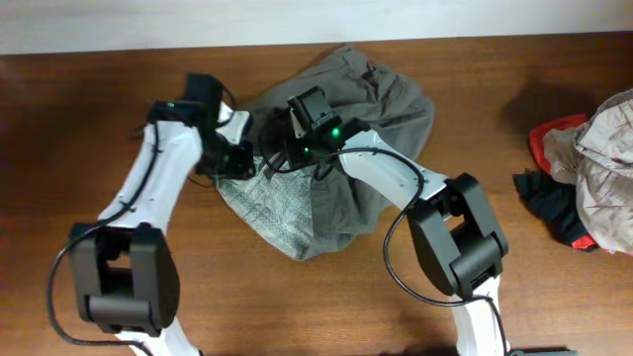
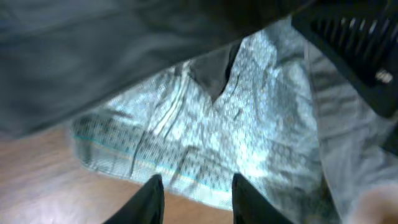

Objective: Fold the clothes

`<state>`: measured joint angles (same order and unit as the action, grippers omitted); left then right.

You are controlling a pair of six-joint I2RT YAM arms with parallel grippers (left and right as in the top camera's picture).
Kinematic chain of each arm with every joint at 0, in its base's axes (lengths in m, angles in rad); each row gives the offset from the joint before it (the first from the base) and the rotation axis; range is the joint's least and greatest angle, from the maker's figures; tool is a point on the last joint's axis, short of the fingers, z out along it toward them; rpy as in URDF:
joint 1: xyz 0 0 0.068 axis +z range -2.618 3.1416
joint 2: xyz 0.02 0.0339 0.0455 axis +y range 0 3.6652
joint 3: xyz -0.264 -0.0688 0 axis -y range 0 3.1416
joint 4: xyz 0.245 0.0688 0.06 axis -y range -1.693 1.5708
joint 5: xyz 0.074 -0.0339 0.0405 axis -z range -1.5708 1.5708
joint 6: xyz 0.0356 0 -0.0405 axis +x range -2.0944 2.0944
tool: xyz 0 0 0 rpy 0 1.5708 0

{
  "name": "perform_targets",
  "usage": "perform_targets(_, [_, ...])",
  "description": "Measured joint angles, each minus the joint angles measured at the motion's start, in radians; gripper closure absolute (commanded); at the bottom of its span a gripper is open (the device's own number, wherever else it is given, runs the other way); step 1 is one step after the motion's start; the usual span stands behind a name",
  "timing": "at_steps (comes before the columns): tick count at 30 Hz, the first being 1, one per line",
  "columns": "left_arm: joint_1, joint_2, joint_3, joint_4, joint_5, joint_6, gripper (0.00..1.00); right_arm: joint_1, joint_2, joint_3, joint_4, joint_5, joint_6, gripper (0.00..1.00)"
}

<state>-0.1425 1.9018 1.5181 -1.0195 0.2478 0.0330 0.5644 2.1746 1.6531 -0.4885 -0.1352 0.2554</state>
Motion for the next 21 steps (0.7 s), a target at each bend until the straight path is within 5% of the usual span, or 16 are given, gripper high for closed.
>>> perform_targets(11, [-0.022, 0.000, -0.191, 0.316, -0.191, -0.042, 0.69, 0.000, -0.026, 0.000, -0.053, -0.029, -0.002, 0.93])
perform_targets(21, [0.003, 0.000, -0.201, 0.285, -0.560, -0.196, 0.69, 0.000, -0.059, 0.000, -0.115, -0.029, -0.003, 0.92])
